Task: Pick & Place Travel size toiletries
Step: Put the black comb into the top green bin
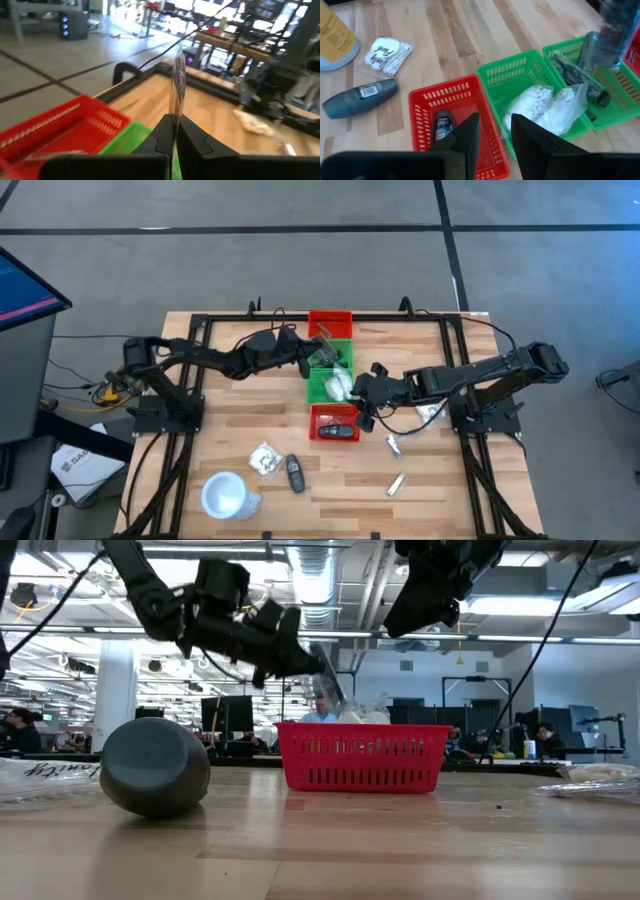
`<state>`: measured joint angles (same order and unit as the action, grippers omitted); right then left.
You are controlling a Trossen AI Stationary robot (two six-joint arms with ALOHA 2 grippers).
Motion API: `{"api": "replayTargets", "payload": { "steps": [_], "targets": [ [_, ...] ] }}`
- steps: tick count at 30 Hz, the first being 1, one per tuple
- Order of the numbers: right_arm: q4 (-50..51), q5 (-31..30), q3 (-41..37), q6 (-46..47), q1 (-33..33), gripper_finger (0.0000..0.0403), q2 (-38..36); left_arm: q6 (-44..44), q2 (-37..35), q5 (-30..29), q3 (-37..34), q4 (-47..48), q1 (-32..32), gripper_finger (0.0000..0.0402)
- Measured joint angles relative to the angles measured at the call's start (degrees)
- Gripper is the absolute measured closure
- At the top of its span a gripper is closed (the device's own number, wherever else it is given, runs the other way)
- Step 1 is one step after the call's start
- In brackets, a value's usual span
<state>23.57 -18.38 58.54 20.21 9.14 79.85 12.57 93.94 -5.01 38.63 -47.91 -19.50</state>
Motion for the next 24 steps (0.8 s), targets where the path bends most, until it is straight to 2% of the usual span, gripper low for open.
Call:
{"api": "replayTargets", "payload": {
  "steps": [12,24],
  "targets": [
    [-0.2,-0.1,0.0,-0.1,0.9,0.0301,0.0,1.8,8.9,0.4,4.6,-2.1,-1.3,0.0401],
    [-0.6,-0.3,0.0,-0.2,0.9,0.0301,0.1,3.1,11.8,-0.1,5.4,-2.6,-1.9,0.0401]
  ]
}}
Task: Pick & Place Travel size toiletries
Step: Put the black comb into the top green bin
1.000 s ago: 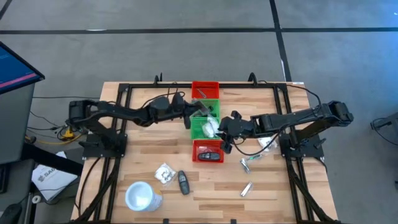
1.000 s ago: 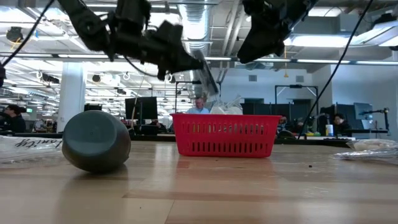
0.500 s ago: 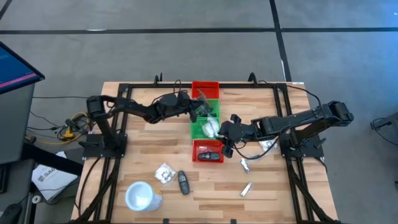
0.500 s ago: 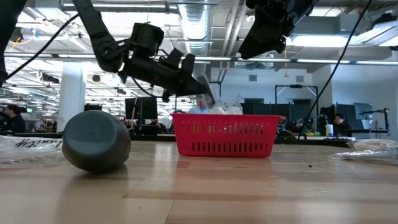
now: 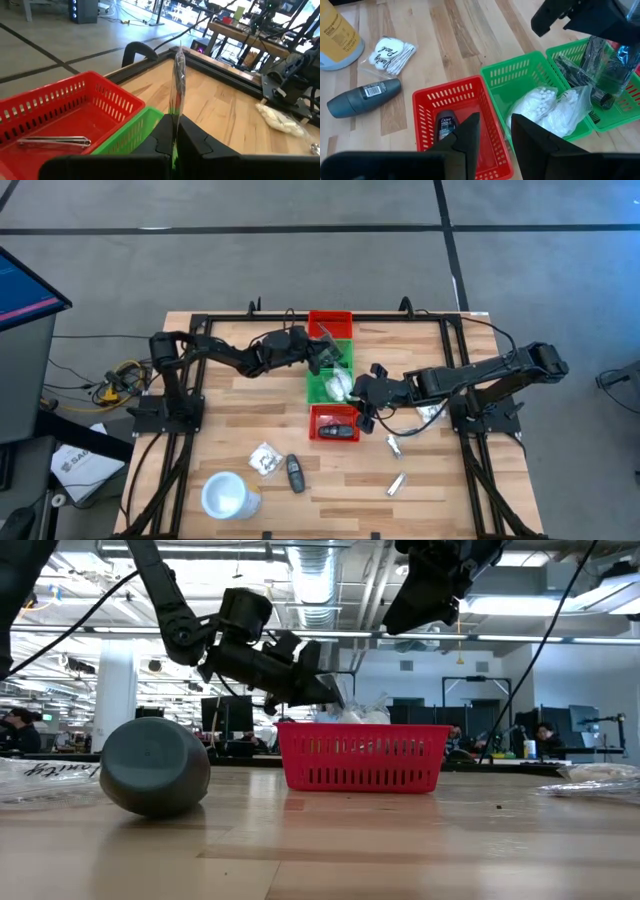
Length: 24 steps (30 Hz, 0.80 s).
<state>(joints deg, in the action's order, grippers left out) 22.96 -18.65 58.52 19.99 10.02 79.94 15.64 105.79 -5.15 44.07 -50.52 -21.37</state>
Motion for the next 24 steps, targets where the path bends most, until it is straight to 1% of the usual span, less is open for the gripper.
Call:
{"api": "replayTargets", "payload": {
  "steps": [8,12,18,24],
  "targets": [
    [-0.3,-0.9,0.0,0.0,0.0,0.0301,0.0,0.0,2.8,0.0,1.2,-0.2,0.0,0.0399],
    [-0.3,-0.9,0.0,0.0,0.0,0.0301,0.0,-0.1,2.8,0.4,1.3,-0.4,0.1,0.0386],
    [-0.3,-0.9,0.0,0.1,0.0,0.0301,0.0,0.0,2.8,0.5,1.2,0.4,0.1,0.0356],
    [-0.3,-0.9,0.0,0.9,0.0,0.0301,0.0,1.3,2.7,0.5,1.2,1.6,-0.2,0.03]
  ]
}}
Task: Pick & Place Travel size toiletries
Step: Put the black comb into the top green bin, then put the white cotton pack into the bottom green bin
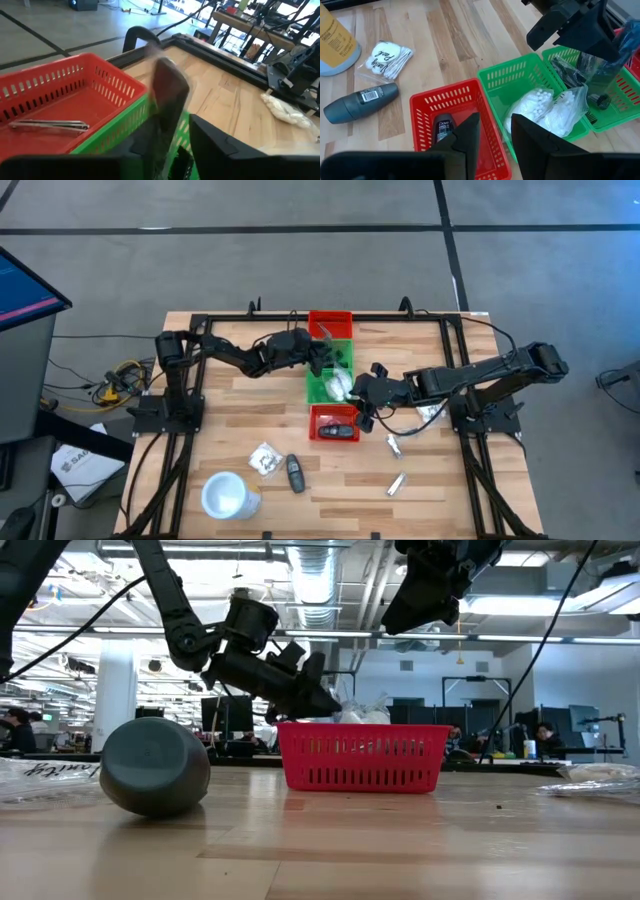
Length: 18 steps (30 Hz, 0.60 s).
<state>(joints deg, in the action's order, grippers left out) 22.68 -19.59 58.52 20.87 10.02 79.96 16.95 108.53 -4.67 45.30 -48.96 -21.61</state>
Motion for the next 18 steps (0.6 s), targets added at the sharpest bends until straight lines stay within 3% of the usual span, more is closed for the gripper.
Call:
{"api": "replayTargets", "payload": {
  "steps": [9,18],
  "targets": [
    [0.1,0.0,0.0,0.5,0.0,0.0301,0.0,-0.2,-0.4,0.0,0.0,0.4,0.2,0.0228],
    [1.2,0.0,0.0,1.7,0.0,0.0301,0.0,-1.5,-0.4,0.6,-0.1,1.6,0.2,0.0211]
  ]
}}
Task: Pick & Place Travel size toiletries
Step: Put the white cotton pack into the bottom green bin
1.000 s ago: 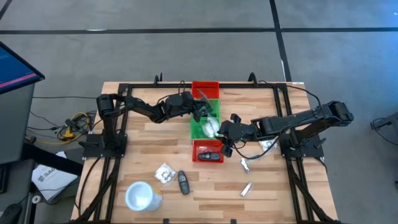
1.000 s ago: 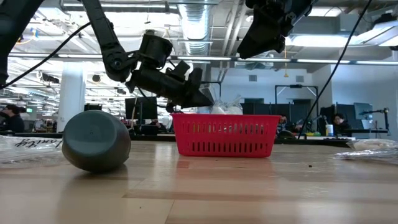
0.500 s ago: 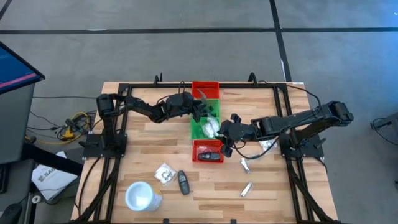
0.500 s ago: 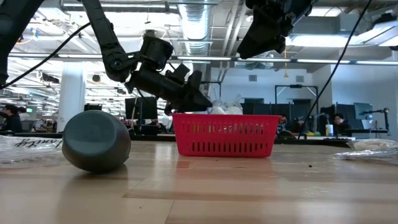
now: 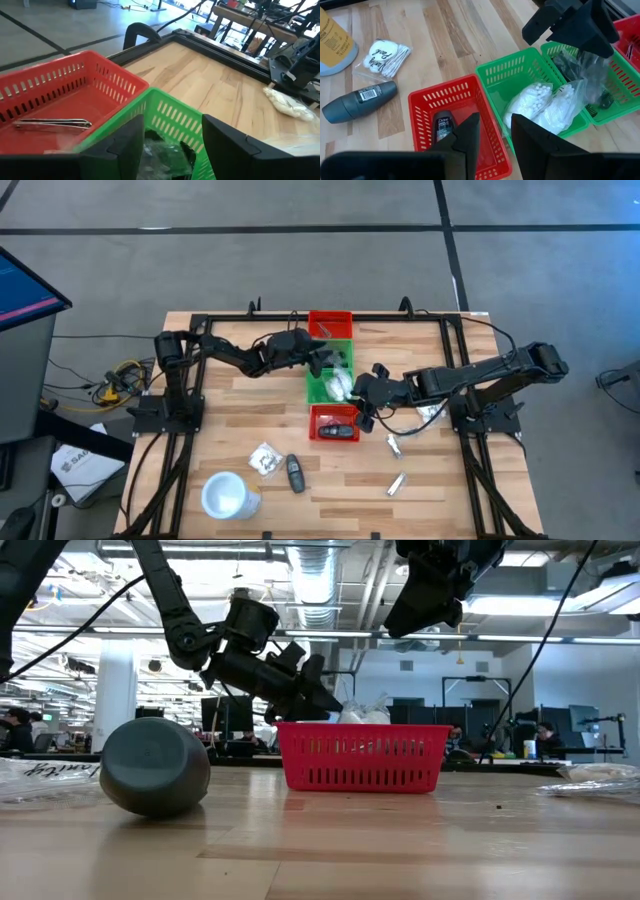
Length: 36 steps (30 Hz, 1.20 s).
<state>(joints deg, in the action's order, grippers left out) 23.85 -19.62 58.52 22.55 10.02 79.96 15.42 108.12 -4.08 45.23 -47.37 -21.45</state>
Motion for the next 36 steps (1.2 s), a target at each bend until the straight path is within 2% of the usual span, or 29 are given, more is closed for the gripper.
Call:
{"api": "replayTargets", "payload": {
  "steps": [6,10,14,23,32,36],
  "targets": [
    [1.3,0.0,0.0,0.9,0.0,0.0301,0.0,-0.2,-1.6,3.5,0.0,1.9,0.0,0.0211],
    [6.8,-2.1,0.0,4.4,0.0,0.0301,0.0,-2.8,-6.0,4.6,0.0,10.9,0.3,0.0211],
    [16.1,-4.6,0.0,13.9,0.0,0.0301,0.0,-4.2,-11.0,6.5,-0.2,20.0,2.2,0.0211],
    [37.4,-4.2,0.0,33.6,2.1,0.0301,0.0,-4.2,-18.3,7.3,-6.2,20.6,9.5,0.0211],
    [45.0,5.8,-5.2,39.1,9.4,0.0301,0.0,-4.0,-23.1,7.1,-10.6,19.9,15.7,0.0211],
    [47.1,8.0,-7.7,41.1,12.5,0.0301,0.0,-4.0,-23.6,7.1,-11.3,20.0,18.0,0.0211]
  ]
}}
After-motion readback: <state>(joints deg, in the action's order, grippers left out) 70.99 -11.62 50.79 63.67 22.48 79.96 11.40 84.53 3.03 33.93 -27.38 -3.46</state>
